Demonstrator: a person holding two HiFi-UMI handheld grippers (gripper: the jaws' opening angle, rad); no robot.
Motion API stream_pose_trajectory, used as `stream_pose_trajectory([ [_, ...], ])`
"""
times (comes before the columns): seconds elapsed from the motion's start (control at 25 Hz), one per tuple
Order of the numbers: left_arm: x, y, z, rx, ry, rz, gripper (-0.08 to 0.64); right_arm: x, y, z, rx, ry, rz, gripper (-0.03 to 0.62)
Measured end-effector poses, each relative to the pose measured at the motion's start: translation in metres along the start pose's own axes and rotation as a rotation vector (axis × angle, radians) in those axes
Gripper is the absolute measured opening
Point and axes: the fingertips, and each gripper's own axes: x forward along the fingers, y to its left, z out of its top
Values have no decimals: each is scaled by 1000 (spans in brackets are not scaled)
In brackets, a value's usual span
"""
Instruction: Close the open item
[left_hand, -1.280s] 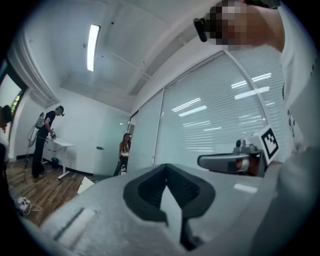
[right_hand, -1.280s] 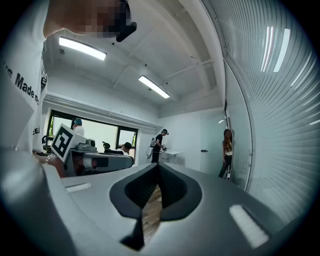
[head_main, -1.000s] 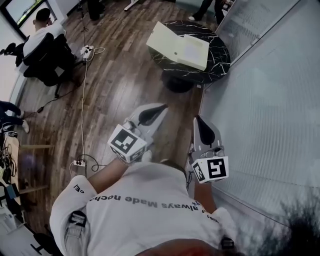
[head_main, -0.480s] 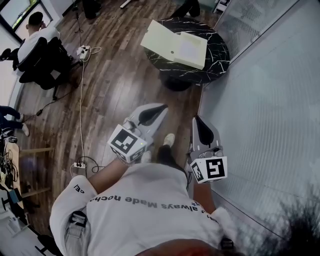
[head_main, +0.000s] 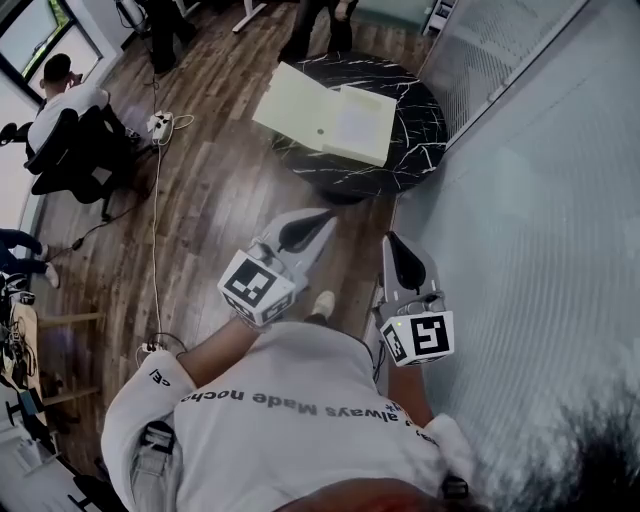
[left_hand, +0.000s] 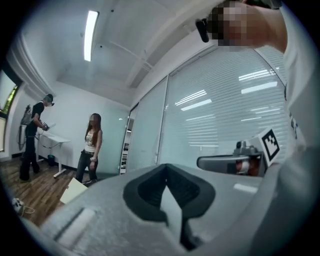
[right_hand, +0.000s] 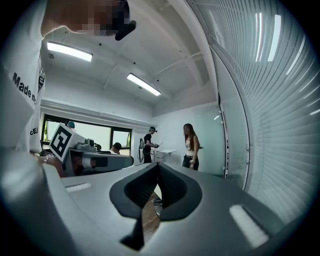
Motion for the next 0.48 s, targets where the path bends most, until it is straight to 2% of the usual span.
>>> stream_pose_trajectory([
  [0.2,49,10,4,1,-6,21,3,16,-49,3,-1,7,20,2],
  [0.48,87,41,5,-3,7,54,3,50,-83,5,11,13,58,2],
])
